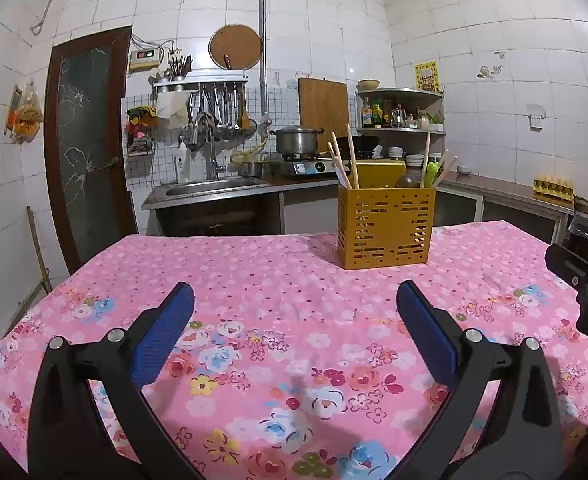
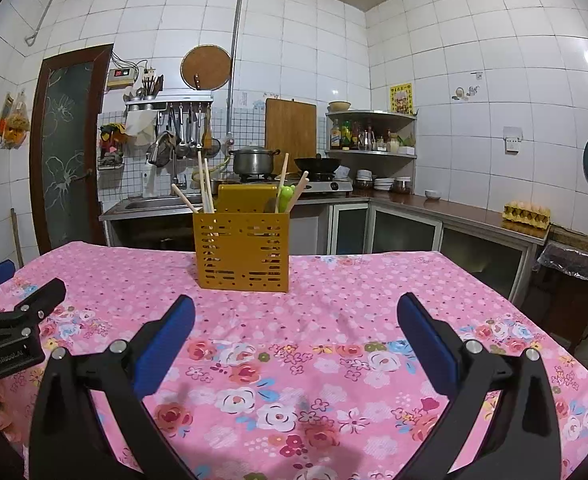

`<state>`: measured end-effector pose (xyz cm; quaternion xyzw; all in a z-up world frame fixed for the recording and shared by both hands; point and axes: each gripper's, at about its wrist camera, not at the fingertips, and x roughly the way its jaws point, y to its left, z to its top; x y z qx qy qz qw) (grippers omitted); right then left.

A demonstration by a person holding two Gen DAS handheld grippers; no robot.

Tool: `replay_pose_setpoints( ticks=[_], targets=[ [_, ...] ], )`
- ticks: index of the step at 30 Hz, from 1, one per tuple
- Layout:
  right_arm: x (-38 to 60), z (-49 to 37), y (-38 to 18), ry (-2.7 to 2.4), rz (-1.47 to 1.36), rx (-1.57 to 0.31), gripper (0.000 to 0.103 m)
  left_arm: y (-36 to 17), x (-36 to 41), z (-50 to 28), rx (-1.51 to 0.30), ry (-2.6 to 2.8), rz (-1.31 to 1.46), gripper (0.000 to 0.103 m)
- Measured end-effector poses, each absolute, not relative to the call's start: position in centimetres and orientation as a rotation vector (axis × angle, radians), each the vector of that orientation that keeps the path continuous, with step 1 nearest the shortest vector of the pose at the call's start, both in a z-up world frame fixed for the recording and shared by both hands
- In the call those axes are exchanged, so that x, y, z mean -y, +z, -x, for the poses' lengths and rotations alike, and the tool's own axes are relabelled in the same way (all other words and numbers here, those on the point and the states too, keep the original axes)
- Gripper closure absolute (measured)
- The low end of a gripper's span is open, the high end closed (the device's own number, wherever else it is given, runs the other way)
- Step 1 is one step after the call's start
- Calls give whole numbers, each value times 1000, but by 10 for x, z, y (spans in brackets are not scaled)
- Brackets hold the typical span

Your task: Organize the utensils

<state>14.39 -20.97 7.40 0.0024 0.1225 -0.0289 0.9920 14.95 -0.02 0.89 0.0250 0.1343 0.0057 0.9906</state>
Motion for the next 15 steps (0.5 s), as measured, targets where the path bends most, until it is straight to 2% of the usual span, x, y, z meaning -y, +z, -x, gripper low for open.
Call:
replay_pose_setpoints(
  ticks=[15],
  targets=[
    [210, -142, 74, -63, -3, -249, 4, 8, 2, -149, -273, -1, -50, 5]
  ],
)
